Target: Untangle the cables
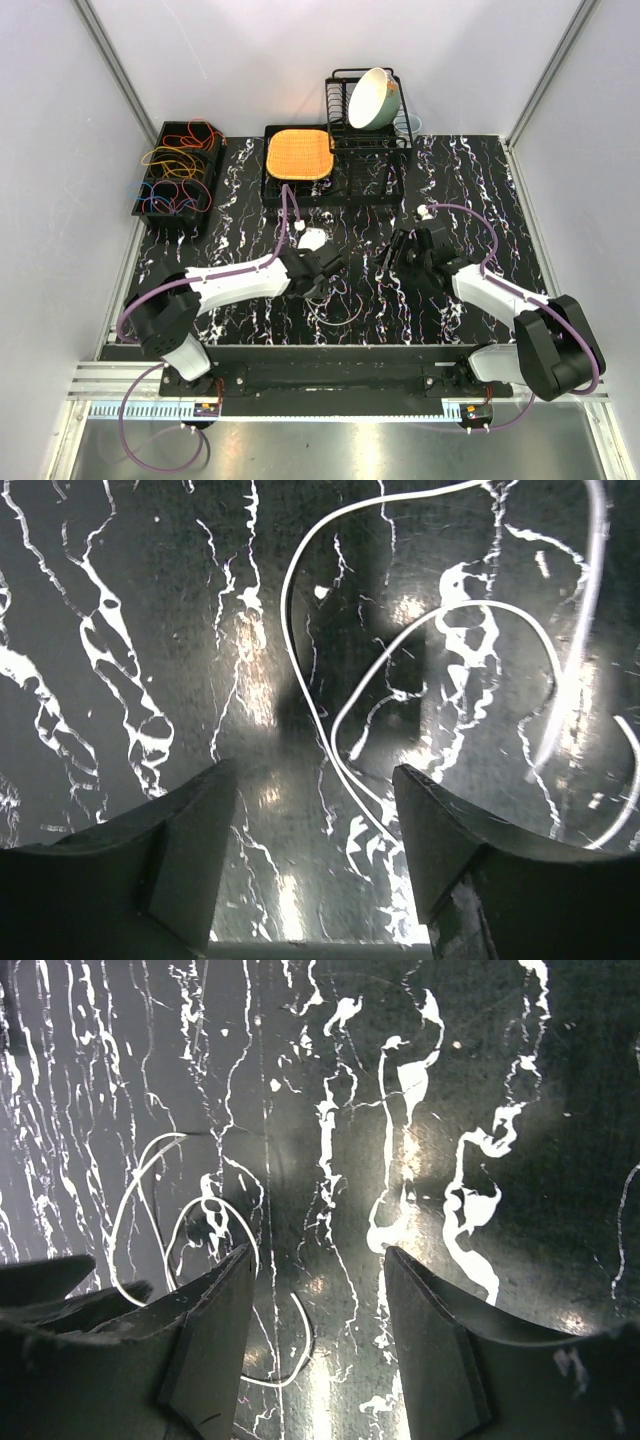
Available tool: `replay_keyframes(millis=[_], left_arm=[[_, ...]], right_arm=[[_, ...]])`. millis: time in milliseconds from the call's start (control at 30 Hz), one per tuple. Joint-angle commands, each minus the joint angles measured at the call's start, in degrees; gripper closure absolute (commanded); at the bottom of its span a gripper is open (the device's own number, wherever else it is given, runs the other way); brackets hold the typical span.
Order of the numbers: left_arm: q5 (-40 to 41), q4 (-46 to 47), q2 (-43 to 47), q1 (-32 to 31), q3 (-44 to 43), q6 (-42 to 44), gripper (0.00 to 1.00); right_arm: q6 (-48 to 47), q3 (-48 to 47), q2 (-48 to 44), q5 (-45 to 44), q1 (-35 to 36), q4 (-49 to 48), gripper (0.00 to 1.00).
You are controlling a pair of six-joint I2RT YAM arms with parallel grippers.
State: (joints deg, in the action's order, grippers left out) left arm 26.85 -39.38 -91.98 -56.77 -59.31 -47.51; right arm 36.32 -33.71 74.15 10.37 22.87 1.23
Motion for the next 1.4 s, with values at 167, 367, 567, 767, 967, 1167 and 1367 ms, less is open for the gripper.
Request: replay_keyframes(millis=[167, 367, 567, 767, 967, 1167, 1367], left_arm=[[-5.8, 6.7, 1.2, 2.5, -0.7, 11.7, 0.21], [-7.3, 6.6, 8.1, -0.5, -0.5, 4.7, 0.29], [-6.1, 8.6, 3.1, -3.5, -3.8, 1.8, 0.34], [-7.6, 12.6, -2.0, -3.5, -4.8, 2.2, 0.41], [-7.3, 12.8, -5.8, -3.3, -6.7, 2.5, 0.68], [-6.2, 14.5, -6.1, -1.8, -7.1, 3.2, 0.95], [-4.2, 10.9, -2.7, -0.1, -9.9, 6.8, 1.00]], right_arm=[[-1.1, -1.3, 3.7, 2.7, -0.3, -3.7, 0.39], [-1.2, -1.6, 4.8, 3.5, -0.5, -4.0, 0.39], [-1.3, -2.1, 5.7, 4.3, -0.9, -4.0, 0.39], [-1.3, -1.3, 4.9, 4.7, -1.2, -4.7, 0.39], [-1.2, -1.3, 5.2, 5.4, -1.5, -5.0, 0.39], [-1.2, -1.2, 5.2, 6.0, -1.7, -5.3, 0.40], [-1.3, -1.1, 5.4, 6.3, -2.0, -5.5, 0.40]])
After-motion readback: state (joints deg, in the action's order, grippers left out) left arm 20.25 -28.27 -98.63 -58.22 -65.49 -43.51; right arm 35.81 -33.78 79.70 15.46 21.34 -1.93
